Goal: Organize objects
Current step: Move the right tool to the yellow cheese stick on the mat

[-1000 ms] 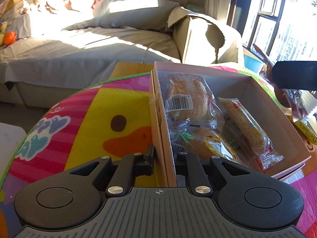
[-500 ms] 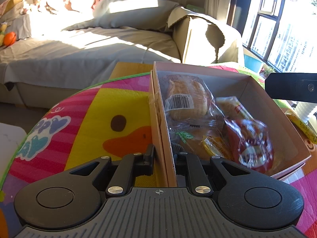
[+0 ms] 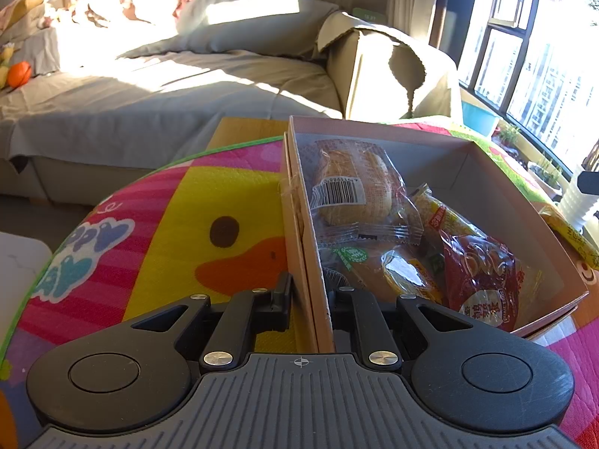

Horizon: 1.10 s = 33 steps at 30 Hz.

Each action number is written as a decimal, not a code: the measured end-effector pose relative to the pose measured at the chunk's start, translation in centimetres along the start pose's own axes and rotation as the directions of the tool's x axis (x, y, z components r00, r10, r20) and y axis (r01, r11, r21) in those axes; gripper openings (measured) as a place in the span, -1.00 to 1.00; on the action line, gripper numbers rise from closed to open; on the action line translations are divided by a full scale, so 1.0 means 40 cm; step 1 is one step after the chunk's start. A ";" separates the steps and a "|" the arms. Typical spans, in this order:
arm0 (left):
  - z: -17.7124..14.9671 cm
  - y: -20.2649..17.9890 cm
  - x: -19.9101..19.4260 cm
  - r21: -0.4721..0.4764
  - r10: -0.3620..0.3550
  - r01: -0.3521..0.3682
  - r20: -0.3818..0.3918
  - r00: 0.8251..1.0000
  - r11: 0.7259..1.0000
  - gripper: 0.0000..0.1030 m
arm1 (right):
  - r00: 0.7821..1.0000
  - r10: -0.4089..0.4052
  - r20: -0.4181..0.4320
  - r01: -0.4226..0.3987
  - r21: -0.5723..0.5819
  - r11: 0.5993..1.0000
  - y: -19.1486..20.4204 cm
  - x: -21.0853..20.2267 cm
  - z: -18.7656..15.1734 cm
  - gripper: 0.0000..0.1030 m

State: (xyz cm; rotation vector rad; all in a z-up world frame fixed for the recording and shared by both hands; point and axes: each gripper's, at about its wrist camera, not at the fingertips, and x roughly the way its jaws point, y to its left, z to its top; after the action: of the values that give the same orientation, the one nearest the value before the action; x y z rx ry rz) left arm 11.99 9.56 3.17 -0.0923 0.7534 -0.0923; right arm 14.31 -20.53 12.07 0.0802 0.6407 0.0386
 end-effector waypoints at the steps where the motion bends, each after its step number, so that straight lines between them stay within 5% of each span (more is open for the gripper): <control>1: 0.000 0.000 0.000 0.000 0.000 0.000 0.000 1.000 1.000 -0.71 | 1.000 -0.028 -0.007 0.028 0.046 0.999 -0.046 0.010 0.001 0.62; 3: 0.000 0.000 0.000 0.000 0.000 0.000 0.000 1.000 1.000 -0.71 | 0.997 -0.080 -0.022 0.082 0.128 0.988 -0.130 0.030 -0.002 0.59; 7: 0.000 0.000 0.000 0.000 0.000 0.000 0.000 1.000 1.000 -0.71 | 0.981 -0.176 -0.081 0.190 0.201 0.961 -0.256 0.072 -0.031 0.11; 12: 0.000 0.001 0.000 -0.001 0.001 -0.001 0.000 1.000 1.000 -0.71 | 0.970 -0.189 -0.155 0.224 0.256 0.940 -0.326 0.107 -0.082 0.10; 18: 0.001 0.004 0.001 0.003 0.005 -0.005 -0.002 1.000 1.000 -0.71 | 0.986 -0.069 -0.154 0.108 0.268 0.957 -0.282 0.070 -0.119 0.10; 24: 0.001 0.008 0.000 0.004 0.006 -0.006 -0.001 1.000 1.000 -0.71 | 0.989 -0.120 -0.084 0.135 0.197 0.971 -0.242 0.034 -0.105 0.14; 33: 0.001 0.013 -0.001 0.006 0.010 -0.010 -0.008 1.000 1.000 -0.72 | 0.985 -0.128 -0.120 0.138 0.079 0.987 -0.184 0.142 -0.077 0.17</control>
State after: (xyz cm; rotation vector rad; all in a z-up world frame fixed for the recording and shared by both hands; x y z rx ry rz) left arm 12.02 10.08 3.16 -0.0820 0.7615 -0.0852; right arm 17.11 -27.31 5.59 0.1203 0.7615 -0.1146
